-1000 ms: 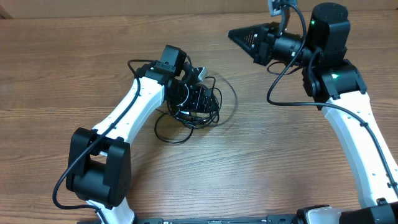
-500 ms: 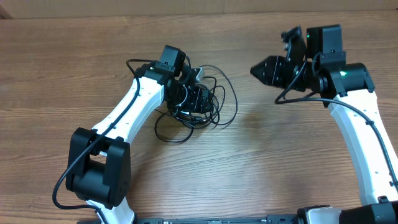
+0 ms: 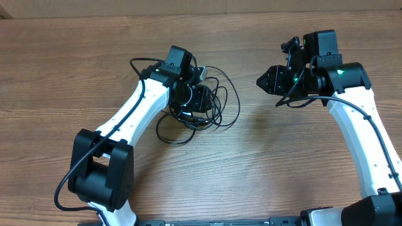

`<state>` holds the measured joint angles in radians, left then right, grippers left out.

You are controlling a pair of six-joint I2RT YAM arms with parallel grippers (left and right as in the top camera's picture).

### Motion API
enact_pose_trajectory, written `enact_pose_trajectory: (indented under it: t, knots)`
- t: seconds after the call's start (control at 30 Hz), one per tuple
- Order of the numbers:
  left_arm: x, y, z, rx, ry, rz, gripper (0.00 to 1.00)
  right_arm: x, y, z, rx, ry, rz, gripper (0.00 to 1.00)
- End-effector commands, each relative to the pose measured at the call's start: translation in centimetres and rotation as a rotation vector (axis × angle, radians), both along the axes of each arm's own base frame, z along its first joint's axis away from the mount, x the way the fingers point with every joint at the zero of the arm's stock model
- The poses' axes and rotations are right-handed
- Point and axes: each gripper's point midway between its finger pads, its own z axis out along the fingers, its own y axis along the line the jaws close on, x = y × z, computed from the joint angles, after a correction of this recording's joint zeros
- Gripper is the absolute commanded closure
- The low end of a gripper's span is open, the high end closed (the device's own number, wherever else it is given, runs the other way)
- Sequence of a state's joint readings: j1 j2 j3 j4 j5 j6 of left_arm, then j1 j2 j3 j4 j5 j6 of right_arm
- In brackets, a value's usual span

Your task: Untangle cables

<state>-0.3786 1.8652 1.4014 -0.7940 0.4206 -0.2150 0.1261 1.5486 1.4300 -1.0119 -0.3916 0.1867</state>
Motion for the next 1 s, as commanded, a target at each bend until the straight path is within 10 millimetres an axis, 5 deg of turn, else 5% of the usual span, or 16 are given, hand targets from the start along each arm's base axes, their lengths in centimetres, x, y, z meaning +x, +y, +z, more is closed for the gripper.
enact_pose_trajectory:
  t: [0.0, 0.37, 0.67, 0.83, 0.93, 0.97]
  knots:
    - [0.9, 0.9, 0.6, 0.058, -0.044, 0.062, 0.53, 0.0, 0.0, -0.3, -0.012, -0.001, 0.006, 0.58]
    - [0.9, 0.2, -1.7, 0.013, -0.045, 0.12, 0.59, -0.4, 0.0, -0.5, -0.01, 0.022, 0.005, 0.57]
    - [0.5, -2.1, -0.7, -0.105, -0.039, 0.064, 0.6, -0.6, 0.1, -0.5, -0.002, 0.028, 0.009, 0.55]
    - [0.0, -2.4, -2.0, -0.019, -0.077, 0.056, 0.69, -0.8, 0.2, -0.5, 0.005, 0.038, 0.014, 0.55]
    - [-0.1, -2.5, -2.3, 0.007, -0.089, 0.053, 0.95, -1.0, 0.2, -0.6, 0.004, 0.044, 0.014, 0.55]
    - [0.0, -2.5, -2.2, 0.004, -0.09, 0.053, 0.96, -1.0, 0.2, -0.6, 0.004, 0.048, 0.014, 0.55]
